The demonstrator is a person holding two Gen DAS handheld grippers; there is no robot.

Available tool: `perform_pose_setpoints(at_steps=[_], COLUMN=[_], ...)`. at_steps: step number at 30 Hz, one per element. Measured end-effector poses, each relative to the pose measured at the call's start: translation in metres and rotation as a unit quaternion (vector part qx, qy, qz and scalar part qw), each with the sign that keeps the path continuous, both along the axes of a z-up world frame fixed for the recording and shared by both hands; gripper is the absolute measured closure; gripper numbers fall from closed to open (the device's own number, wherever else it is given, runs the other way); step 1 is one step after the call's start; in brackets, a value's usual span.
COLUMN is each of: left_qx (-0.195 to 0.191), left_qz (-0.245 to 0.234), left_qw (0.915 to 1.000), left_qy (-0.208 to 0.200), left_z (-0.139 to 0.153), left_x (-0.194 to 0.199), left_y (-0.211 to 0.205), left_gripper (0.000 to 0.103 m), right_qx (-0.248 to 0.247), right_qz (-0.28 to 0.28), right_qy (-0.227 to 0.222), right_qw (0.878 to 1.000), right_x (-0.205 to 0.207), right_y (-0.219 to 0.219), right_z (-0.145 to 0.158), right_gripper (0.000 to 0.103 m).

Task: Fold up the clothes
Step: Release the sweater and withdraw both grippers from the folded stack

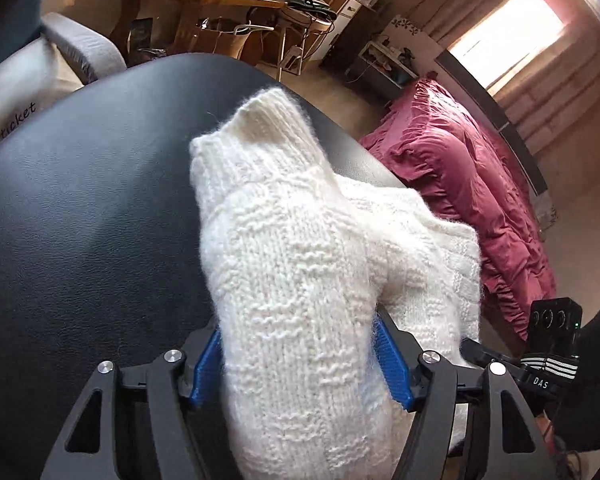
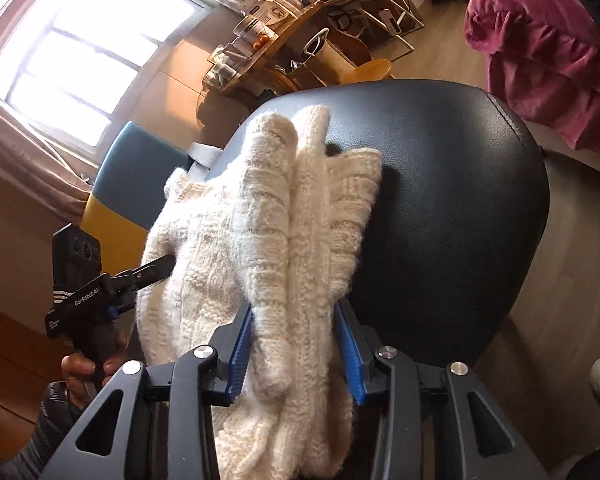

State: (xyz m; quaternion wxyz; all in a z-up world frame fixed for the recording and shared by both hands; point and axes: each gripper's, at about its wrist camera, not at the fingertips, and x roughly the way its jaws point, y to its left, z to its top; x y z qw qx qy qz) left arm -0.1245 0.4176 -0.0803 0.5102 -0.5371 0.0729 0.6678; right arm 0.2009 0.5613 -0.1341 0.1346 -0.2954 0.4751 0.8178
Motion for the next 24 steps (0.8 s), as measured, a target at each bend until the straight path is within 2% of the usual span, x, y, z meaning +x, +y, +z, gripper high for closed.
perform_pose_setpoints(at_steps=[3, 6, 10, 14, 16, 18, 20, 23, 24], left_qx=[0.017, 0.034, 0.065, 0.05, 0.032, 0.02, 0.025, 0.03, 0.032], left_qz=[0.026, 0.052, 0.013, -0.044, -0.062, -0.078, -0.094, -0.089, -0.081], left_qw=[0.9991, 0.9964, 0.995, 0.9938, 0.9927, 0.9893, 0.9804, 0.9759, 0.9784], left_qy=[0.03, 0.059, 0.074, 0.088, 0.098, 0.122, 0.171, 0.197, 0.187], left_z=[0.017, 0.035, 0.049, 0.039, 0.022, 0.007, 0.0, -0.004, -0.004], left_x=[-0.002, -0.004, 0.018, 0.05, 0.059, 0.068, 0.081, 0.087, 0.084], left_y=[-0.021, -0.042, -0.036, -0.019, -0.013, -0.01, -0.014, -0.015, -0.015], left_gripper=[0.033, 0.032, 0.032, 0.032, 0.031, 0.031, 0.031, 0.029, 0.029], right_qx=[0.071, 0.165, 0.257, 0.29, 0.293, 0.31, 0.306, 0.303, 0.309], right_qz=[-0.011, 0.023, 0.1, 0.177, 0.198, 0.203, 0.195, 0.18, 0.177], right_qy=[0.0, 0.014, 0.004, -0.077, -0.124, -0.1, -0.079, -0.069, -0.072], right_qw=[0.997, 0.986, 0.961, 0.938, 0.927, 0.923, 0.928, 0.933, 0.932], right_x=[0.006, -0.01, -0.058, -0.091, -0.09, -0.077, -0.071, -0.067, -0.068], right_y=[-0.002, -0.021, -0.053, -0.067, -0.068, -0.069, -0.068, -0.069, -0.071], right_z=[0.03, 0.073, 0.101, 0.071, 0.044, 0.029, 0.025, 0.023, 0.024], right_gripper=[0.063, 0.063, 0.063, 0.063, 0.067, 0.067, 0.068, 0.068, 0.068])
